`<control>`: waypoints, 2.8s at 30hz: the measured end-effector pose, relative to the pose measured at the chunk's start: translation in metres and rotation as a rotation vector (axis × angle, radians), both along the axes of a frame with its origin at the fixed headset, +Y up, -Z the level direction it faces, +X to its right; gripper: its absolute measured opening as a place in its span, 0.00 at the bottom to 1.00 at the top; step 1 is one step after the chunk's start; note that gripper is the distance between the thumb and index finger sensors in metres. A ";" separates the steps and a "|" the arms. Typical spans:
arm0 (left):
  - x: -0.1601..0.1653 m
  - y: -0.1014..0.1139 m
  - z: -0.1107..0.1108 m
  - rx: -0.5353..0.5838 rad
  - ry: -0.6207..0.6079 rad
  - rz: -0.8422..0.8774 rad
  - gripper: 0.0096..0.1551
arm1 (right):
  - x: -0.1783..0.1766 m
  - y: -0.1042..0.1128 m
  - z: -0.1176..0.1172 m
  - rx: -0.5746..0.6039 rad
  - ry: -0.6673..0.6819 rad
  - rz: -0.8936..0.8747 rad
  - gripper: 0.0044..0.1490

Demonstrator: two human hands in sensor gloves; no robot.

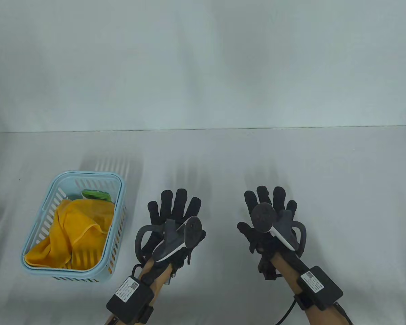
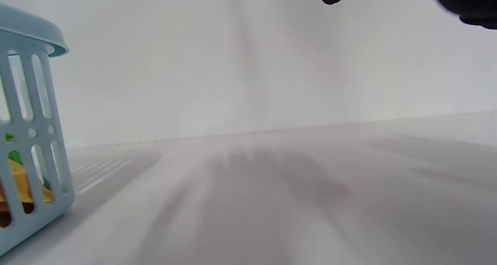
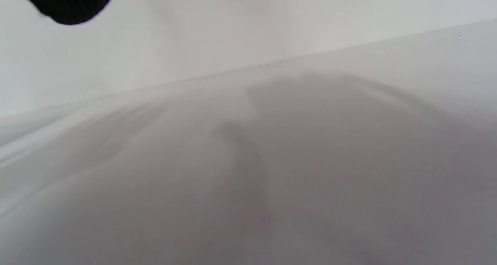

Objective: Roll square towel into towel roll

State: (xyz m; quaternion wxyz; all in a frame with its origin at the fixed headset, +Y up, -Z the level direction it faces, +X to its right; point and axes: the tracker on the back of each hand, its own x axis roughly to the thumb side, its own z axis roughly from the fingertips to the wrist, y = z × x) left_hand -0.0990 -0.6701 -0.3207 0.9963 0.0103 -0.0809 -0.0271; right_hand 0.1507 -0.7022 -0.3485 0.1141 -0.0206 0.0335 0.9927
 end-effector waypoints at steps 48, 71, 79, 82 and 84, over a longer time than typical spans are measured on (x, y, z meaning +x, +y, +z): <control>-0.214 0.078 -0.046 -0.248 0.669 0.034 0.54 | 0.019 -0.001 0.001 -0.030 -0.075 -0.027 0.55; -0.222 -0.009 -0.076 -0.519 0.692 -0.202 0.52 | 0.025 -0.001 0.000 -0.057 -0.104 -0.045 0.54; -0.224 0.000 -0.075 -0.460 0.717 -0.201 0.35 | 0.028 0.000 -0.001 -0.052 -0.111 -0.060 0.53; -0.226 0.007 -0.072 -0.431 0.733 -0.179 0.32 | 0.029 0.001 -0.001 -0.049 -0.111 -0.062 0.53; -0.227 0.015 -0.069 -0.409 0.738 -0.178 0.32 | 0.029 0.002 -0.002 -0.043 -0.109 -0.068 0.53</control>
